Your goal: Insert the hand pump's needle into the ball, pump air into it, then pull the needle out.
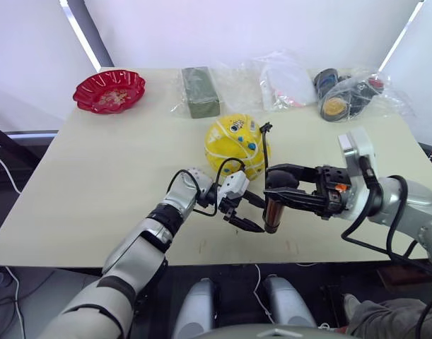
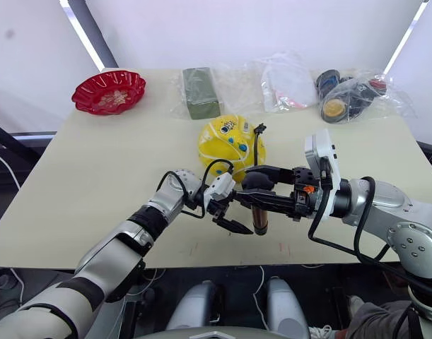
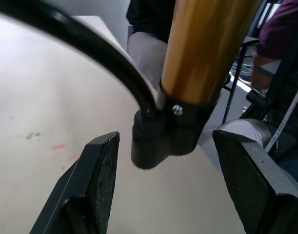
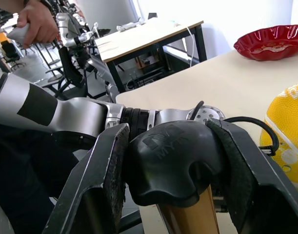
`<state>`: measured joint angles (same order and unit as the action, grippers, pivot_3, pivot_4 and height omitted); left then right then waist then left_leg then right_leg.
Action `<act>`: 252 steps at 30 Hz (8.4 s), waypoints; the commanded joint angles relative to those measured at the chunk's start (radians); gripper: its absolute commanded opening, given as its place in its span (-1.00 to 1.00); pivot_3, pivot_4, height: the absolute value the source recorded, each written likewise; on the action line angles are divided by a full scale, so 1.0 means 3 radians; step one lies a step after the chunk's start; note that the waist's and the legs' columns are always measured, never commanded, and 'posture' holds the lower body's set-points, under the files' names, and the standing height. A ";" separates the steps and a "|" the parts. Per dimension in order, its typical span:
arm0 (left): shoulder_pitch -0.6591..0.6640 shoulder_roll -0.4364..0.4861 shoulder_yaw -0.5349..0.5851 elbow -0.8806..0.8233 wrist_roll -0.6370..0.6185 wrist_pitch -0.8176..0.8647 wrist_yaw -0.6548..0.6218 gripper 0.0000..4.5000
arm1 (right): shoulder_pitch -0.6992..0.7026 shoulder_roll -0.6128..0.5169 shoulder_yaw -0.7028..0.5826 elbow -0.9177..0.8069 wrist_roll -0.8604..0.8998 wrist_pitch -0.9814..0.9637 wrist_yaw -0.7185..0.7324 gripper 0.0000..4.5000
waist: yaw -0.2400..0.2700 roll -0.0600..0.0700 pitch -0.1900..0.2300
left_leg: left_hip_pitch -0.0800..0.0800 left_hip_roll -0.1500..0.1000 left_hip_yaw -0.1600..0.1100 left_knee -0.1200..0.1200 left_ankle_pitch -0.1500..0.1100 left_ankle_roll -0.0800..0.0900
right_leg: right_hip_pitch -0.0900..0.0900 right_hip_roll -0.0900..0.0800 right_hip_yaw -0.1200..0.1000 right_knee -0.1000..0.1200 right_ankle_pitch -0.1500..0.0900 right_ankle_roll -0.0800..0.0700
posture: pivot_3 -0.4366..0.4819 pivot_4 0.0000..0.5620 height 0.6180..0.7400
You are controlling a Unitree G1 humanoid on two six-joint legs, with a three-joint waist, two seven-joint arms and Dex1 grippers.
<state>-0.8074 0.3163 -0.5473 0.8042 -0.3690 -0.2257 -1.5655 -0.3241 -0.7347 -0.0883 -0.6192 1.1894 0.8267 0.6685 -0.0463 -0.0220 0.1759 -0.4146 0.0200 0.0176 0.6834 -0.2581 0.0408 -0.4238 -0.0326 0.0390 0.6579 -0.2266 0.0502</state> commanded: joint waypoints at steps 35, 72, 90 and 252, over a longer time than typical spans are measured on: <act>0.1206 -0.0089 0.0515 -0.2013 0.0661 0.1005 0.1799 -0.83 | 0.0067 0.0205 -0.0103 -0.0007 -0.0535 -0.0212 -0.0661 -0.10 | -0.0075 -0.0001 -0.0002 | -0.0002 0.0005 0.0039 0.0004 -0.0007 0.0011 | -0.0023 0.0006 0.0046 0.0009 0.0008 0.0014 | -0.05 -0.47 1.00; 0.1222 -0.0486 0.0482 -0.1527 0.1258 0.1003 0.2476 -0.83 | 0.0405 0.0580 0.0502 -0.0007 -0.1675 -0.0031 -0.1052 -0.10 | 0.0019 -0.0023 -0.0030 | 0.0002 0.0002 0.0046 0.0008 -0.0007 0.0011 | -0.0019 0.0003 0.0048 0.0009 0.0010 0.0017 | -0.05 -0.47 1.00; 0.1160 -0.0577 0.0510 -0.1390 0.1263 0.0988 0.2429 -0.29 | 0.0427 0.0592 0.0465 0.0026 -0.1709 -0.0043 -0.1031 -0.10 | 0.0010 -0.0026 -0.0045 | 0.0003 0.0002 0.0046 0.0009 -0.0008 0.0012 | -0.0018 0.0004 0.0048 0.0009 0.0011 0.0018 | -0.05 -0.47 1.00; 0.1256 -0.0548 0.0178 -0.0899 0.1660 0.1170 0.2446 -0.84 | 0.0741 -0.0393 -0.0028 0.0346 -0.0333 0.0141 -0.1285 -0.11 | 0.0121 -0.0042 -0.0163 | 0.0029 0.0008 -0.0004 -0.0048 -0.0017 0.0025 | 0.0049 -0.0031 -0.0001 -0.0080 -0.0012 -0.0016 | -0.05 -0.47 1.00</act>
<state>-0.4713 0.1262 -0.4734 0.4830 0.0970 0.0785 -0.8227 -0.1534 -0.8794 -0.1938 -0.5577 1.2054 0.8688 0.2782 -0.0101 -0.0346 0.1269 -0.4039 0.0224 0.0162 0.6688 -0.2633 0.0482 -0.4077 -0.0419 0.0382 0.6339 -0.2302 0.0452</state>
